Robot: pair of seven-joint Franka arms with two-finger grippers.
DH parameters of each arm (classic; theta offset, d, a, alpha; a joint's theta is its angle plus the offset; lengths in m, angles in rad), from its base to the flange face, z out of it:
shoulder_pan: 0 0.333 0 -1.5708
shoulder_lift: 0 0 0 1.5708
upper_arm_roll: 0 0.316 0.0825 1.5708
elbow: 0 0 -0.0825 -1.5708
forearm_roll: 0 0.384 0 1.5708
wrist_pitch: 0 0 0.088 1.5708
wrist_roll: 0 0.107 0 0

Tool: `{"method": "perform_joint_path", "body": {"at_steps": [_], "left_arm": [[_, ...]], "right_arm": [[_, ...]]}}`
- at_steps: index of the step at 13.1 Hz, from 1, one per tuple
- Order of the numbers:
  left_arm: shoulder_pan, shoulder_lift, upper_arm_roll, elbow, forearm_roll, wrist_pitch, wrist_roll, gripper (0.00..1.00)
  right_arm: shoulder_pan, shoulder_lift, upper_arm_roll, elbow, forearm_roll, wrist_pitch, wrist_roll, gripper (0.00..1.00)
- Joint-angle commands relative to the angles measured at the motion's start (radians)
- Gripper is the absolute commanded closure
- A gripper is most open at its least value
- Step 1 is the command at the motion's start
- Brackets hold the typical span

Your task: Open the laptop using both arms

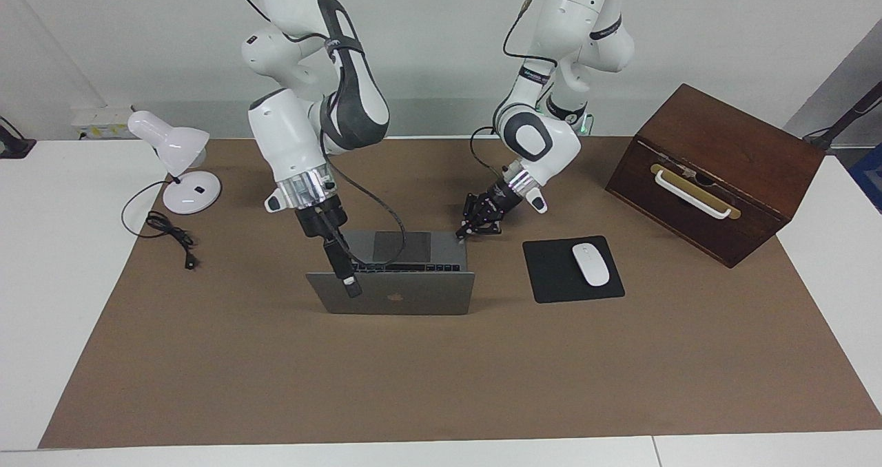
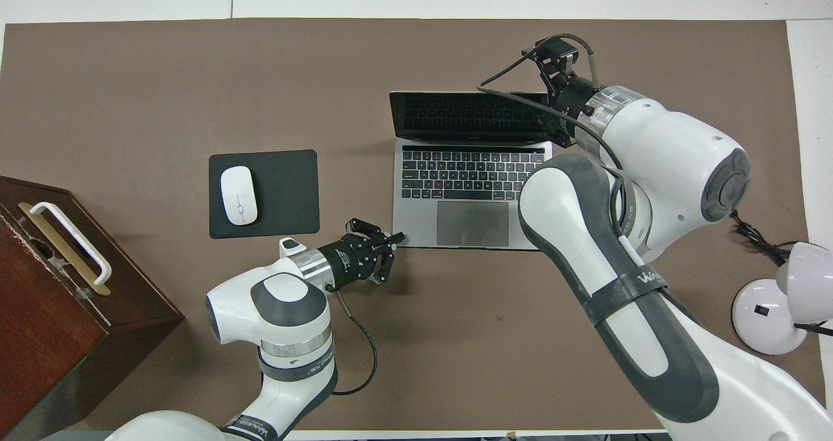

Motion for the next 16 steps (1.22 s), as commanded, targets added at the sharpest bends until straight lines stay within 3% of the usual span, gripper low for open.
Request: {"method": "perform_joint_path", "body": {"at_steps": [1, 5, 12, 16], "left_arm": [[0.004, 0.065, 0.004, 0.022, -0.024, 0.033, 0.041, 1.0], [0.004, 0.065, 0.004, 0.022, -0.024, 0.033, 0.041, 1.0], [0.007, 0.059, 0.004, 0.054, -0.015, 0.043, 0.041, 1.0], [0.021, 0.02, 0.008, 0.093, 0.002, 0.095, 0.038, 1.0]], "right_arm": [[-0.012, 0.038, -0.004, 0.049, 0.038, -0.019, -0.04, 0.0], [-0.009, 0.024, -0.009, 0.047, 0.038, -0.105, -0.034, 0.0], [-0.004, -0.146, -0.061, 0.029, 0.016, -0.357, 0.025, 0.0], [-0.005, -0.218, -0.127, 0.059, -0.104, -0.517, 0.029, 0.0]]}}
